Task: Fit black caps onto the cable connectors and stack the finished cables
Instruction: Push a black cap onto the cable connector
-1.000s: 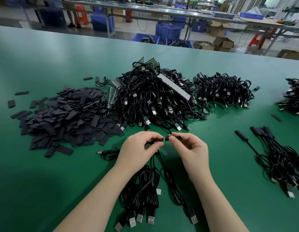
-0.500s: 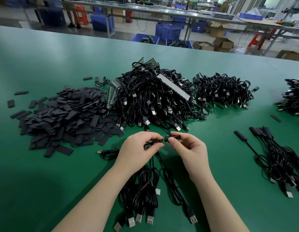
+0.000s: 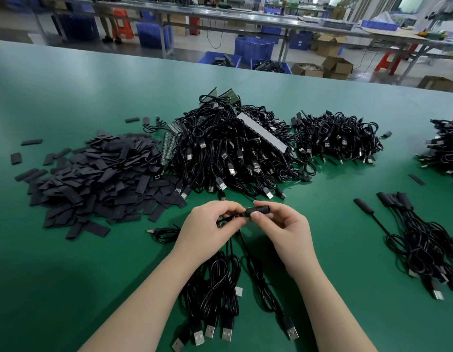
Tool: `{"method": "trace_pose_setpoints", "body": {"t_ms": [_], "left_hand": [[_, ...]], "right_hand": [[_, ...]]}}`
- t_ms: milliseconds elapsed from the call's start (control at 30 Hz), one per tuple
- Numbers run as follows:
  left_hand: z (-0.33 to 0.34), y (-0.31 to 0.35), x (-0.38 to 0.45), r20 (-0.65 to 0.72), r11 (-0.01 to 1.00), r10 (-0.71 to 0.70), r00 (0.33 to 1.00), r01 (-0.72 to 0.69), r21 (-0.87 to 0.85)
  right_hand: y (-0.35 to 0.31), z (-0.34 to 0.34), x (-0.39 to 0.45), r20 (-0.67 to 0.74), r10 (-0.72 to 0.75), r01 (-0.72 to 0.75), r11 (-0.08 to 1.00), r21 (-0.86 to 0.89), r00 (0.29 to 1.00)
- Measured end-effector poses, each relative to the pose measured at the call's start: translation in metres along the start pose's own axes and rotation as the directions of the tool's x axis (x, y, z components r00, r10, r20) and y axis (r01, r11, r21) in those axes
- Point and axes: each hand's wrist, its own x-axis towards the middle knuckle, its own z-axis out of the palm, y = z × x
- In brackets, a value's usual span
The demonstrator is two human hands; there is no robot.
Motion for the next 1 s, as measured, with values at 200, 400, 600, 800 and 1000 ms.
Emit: {"method": "trace_pose_setpoints", "body": {"t_ms": [200,400,600,800,1000], "left_hand": [[-0.003,0.004,-0.001,-0.005,0.999,0.008,1.0,-0.008,-0.052],[-0.004,0.007,-0.002,-0.005,1.0,0.022,1.0,-0.022,-0.012],[-0.004,0.008,-0.002,-0.024,0.998,0.065,0.998,-0.065,0.011],[-0.003,0.01,-0.002,0.001,0.997,0.082,0.997,-0.082,0.016],[-0.004,0.011,-0.003,-0.037,0.995,0.092,0.995,-0.091,0.03]], "right_hand": [[0.0,0.0,0.001,-0.002,0.024,-0.024,1.0,-0.021,1.0],[-0.001,0.001,0.0,0.029,0.015,-0.014,1.0,-0.019,0.999],[-0.001,0.001,0.0,0.047,-0.023,0.025,0.998,-0.05,0.999],[0.002,0.005,-0.001,-0.041,-0.063,0.06,0.994,-0.092,0.997],[0.001,0.004,0.0,0.009,-0.008,0.009,0.997,-0.077,1.0]]}}
